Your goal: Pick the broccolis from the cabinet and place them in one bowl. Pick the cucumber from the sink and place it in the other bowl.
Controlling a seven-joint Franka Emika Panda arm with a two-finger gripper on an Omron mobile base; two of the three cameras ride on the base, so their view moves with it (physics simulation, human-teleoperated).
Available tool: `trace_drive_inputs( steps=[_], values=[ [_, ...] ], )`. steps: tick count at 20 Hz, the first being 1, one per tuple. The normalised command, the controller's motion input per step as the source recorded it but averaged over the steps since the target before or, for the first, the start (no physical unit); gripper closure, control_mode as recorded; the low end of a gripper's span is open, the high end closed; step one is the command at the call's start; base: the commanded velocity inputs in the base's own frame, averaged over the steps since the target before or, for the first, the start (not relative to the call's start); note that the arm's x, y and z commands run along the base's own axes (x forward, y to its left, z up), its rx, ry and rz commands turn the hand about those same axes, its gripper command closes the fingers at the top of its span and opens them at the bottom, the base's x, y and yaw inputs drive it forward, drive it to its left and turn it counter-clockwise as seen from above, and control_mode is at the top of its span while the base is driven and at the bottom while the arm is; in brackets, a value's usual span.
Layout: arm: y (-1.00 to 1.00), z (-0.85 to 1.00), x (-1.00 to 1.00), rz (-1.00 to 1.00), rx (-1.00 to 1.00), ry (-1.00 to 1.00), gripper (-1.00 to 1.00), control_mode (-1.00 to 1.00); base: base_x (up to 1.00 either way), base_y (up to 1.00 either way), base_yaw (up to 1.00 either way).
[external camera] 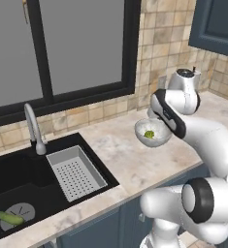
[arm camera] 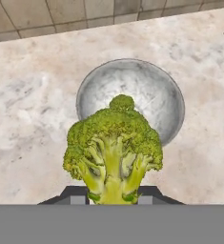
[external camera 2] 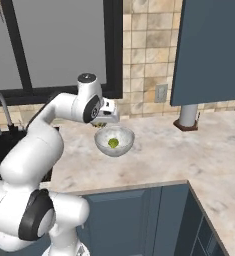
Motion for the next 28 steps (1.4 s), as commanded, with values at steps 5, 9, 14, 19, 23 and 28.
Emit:
trace_drive_inputs(
  steps=[5, 9, 14, 19, 23, 28],
  values=[
    [-0.16, -0.39, 0.56, 0.00, 0.00, 0.00, 1.00, -1.00, 0.00, 0.00, 0.00],
    [-0.02, -0.38, 0.50, 0.00, 0.00, 0.00, 1.00, -1.00, 0.00, 0.00, 0.00],
    [0.00, -0.31, 0.34, 0.00, 0.00, 0.01, 1.00, -1.00, 0.00, 0.00, 0.00],
    [0.00, -0.43, 0.32, 0.00, 0.00, 0.03, 1.00, -1.00, 0.00, 0.00, 0.00],
    [0.00, -0.38, 0.23, 0.00, 0.00, 0.08, 1.00, -1.00, 0.00, 0.00, 0.00],
    [-0.01, -0.29, 0.33, 0.00, 0.00, 0.06, 1.00, -1.00, 0.00, 0.00, 0.00]
  ],
)
